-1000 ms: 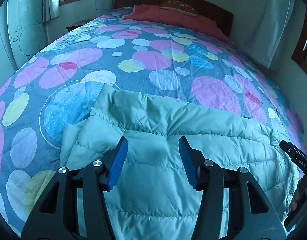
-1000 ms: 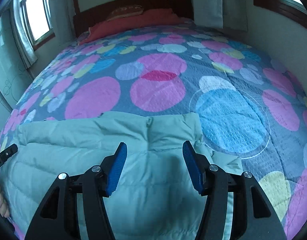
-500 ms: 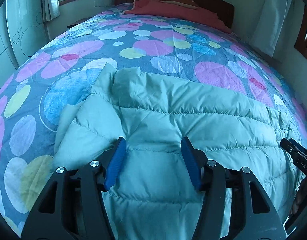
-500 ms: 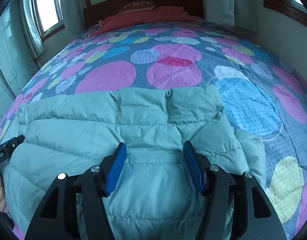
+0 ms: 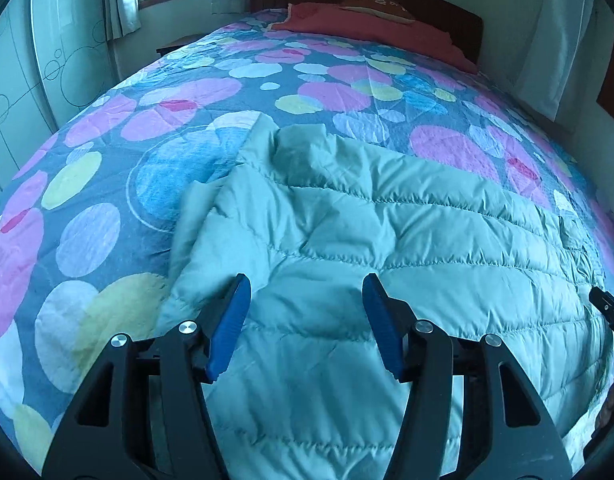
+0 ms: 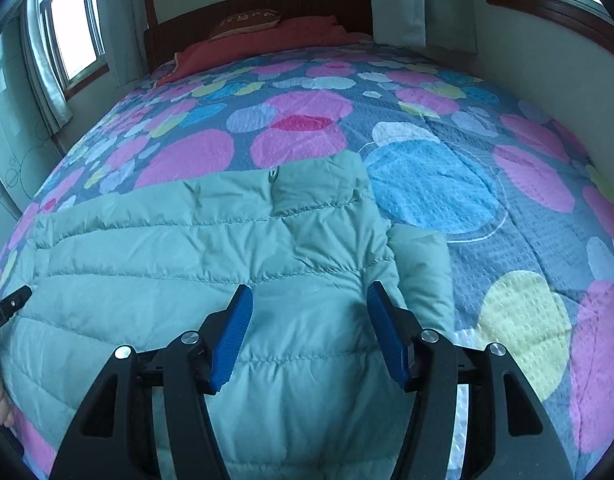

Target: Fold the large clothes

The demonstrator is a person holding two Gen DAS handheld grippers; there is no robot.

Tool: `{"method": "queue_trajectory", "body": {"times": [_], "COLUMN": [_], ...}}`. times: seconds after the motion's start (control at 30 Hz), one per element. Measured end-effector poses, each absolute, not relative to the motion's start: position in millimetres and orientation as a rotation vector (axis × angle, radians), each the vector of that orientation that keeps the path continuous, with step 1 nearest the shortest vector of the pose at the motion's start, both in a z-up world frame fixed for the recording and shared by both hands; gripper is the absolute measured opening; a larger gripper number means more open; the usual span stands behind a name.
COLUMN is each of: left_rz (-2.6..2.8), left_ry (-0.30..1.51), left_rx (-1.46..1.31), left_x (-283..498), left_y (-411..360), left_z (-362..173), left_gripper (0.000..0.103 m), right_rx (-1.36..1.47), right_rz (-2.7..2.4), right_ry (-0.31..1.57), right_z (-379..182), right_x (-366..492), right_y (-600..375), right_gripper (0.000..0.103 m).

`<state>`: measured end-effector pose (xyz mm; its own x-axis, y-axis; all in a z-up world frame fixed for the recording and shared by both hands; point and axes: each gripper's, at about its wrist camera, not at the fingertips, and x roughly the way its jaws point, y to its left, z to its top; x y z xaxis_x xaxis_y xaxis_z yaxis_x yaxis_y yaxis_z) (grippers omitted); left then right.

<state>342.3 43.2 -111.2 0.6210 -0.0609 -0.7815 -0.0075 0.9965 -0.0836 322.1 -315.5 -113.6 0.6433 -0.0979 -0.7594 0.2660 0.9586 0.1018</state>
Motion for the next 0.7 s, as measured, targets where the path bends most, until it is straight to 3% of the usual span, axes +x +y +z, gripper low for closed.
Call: {"method": "queue_trajectory", "body": {"times": [0.1,0.2,0.27,0.7], "left_rz": [-0.003,0.056,0.116,0.019], "left_ry": [0.906,0.906,0.92,0.981], "left_rx": [-0.133,-0.184,-0.221,-0.526], "left_x": [323,297,279,245], "left_y": [61,82,97,125], "left_z": [-105,-103,-104,-139], "left_gripper": [0.061,0.067,0.077,0.078], "right_rx": [0.241,0.303,0.336,0.695], "right_rz": [-0.215,-0.213,-0.211,-0.226], "right_ry": [0.844,0.847,0.856,0.887], "right_z": [-102,-98,-99,-140], "right_x": [300,274,258,199], "right_y": [-322,-330,-334,-347], "right_gripper": [0.066,0.067,0.067,0.067]}}
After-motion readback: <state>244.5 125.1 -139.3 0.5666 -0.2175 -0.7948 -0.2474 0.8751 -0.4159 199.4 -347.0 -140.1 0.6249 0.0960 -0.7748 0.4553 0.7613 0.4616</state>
